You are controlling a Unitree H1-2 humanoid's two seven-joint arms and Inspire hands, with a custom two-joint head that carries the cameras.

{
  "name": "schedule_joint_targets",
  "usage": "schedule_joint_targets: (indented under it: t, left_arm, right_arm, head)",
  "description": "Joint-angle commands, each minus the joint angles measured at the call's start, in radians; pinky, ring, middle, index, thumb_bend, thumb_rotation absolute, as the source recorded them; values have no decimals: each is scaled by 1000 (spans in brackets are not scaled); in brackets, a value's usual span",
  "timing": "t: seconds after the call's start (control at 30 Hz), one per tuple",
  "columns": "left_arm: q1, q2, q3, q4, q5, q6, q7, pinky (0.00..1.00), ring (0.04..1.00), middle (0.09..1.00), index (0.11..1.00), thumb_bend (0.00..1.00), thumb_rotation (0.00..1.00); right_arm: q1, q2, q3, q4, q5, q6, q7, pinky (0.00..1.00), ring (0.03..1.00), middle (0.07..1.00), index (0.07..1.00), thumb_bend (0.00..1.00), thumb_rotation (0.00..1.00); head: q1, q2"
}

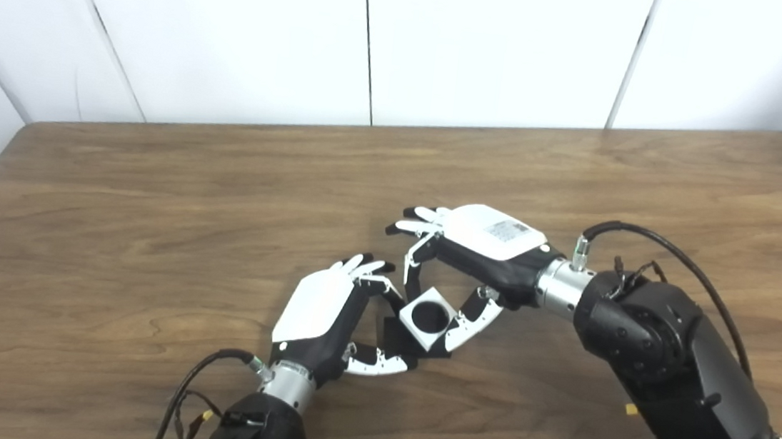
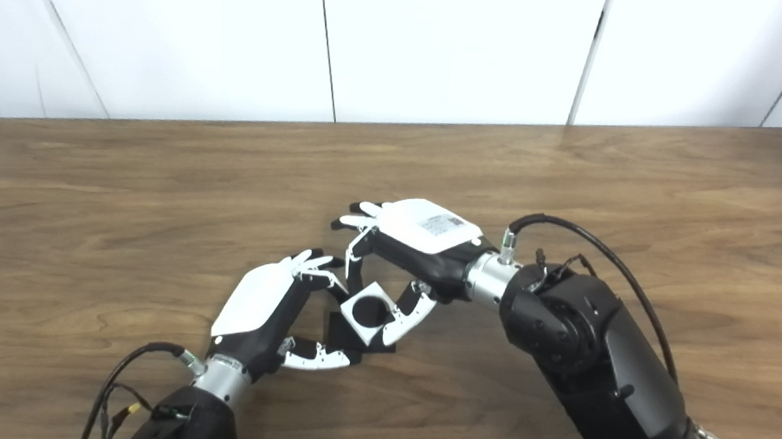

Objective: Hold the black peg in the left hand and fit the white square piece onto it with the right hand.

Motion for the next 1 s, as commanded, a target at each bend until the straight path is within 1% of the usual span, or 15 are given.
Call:
schedule_joint_targets:
  t: [0.0, 0.13, 0.3, 0.33, 0.37, 0.4, 0.47, 0.53, 0.57, 0.6, 0.7, 0.73, 0.97]
  left_arm:
    - [6, 6, -17, 21, 13, 7, -35, 971, 958, 875, 482, 520, 69]
    - [6, 7, -15, 24, 9, 2, -29, 964, 954, 870, 482, 520, 69]
    - [7, 6, -10, 22, 2, 8, -34, 973, 958, 870, 483, 520, 71]
    - [7, 6, -10, 20, 1, 12, -38, 973, 958, 869, 484, 521, 71]
    - [7, 6, -9, 18, 0, 14, -41, 976, 960, 870, 484, 521, 71]
    - [7, 6, -8, 17, -1, 17, -44, 978, 961, 871, 485, 521, 72]
    - [5, 7, -8, 15, -1, 20, -48, 977, 962, 870, 486, 521, 75]
    - [2, 9, -11, 16, 4, 20, -51, 974, 959, 868, 488, 522, 77]
    - [0, 10, -12, 16, 6, 19, -51, 963, 955, 867, 517, 670, 160]
    - [-1, 11, -14, 17, 10, 20, -52, 949, 952, 866, 549, 790, 233]
    - [-5, 13, -18, 12, 17, 28, -69, 944, 954, 871, 596, 835, 281]
    - [-6, 13, -17, 10, 16, 30, -76, 948, 957, 874, 626, 844, 304]
    - [-4, 8, -14, 6, 17, 30, -86, 935, 946, 872, 736, 896, 358]
  right_arm:
    - [-37, -12, -22, -5, 5, -21, -22, 1000, 1000, 937, 490, 525, 153]
    - [-31, -13, -23, -1, 2, -19, -24, 1000, 1000, 936, 491, 524, 154]
    - [-23, -13, -26, 6, 7, 9, -5, 1000, 1000, 942, 494, 524, 152]
    - [-23, -14, -25, 7, 5, 14, 0, 1000, 1000, 944, 564, 735, 181]
    - [-23, -15, -23, 7, 4, 16, 3, 1000, 1000, 947, 606, 846, 200]
    - [-23, -16, -23, 8, 3, 19, 4, 1000, 1000, 949, 632, 914, 212]
    - [-23, -16, -23, 9, 4, 22, 6, 1000, 1000, 950, 656, 963, 232]
    - [-23, -18, -23, 10, 2, 22, 8, 1000, 1000, 951, 664, 980, 240]
    - [-23, -18, -22, 11, 2, 21, 9, 1000, 1000, 952, 666, 983, 243]
    - [-24, -19, -21, 11, 1, 22, 11, 1000, 1000, 953, 668, 987, 249]
    - [-25, -22, -20, 9, -2, 25, 17, 1000, 1000, 952, 667, 990, 260]
    - [-25, -22, -21, 8, -1, 27, 18, 1000, 1000, 950, 664, 991, 260]
    - [-25, -21, -26, 6, -3, 31, 22, 1000, 1000, 947, 652, 992, 263]
  head:
    - [-1, 5]
    - [0, 5]
    - [0, 5]
    - [0, 5]
    - [0, 5]
    - [0, 5]
    - [0, 5]
    - [0, 5]
    - [0, 5]
    - [0, 5]
    - [3, 5]
    - [3, 5]
    - [3, 5]
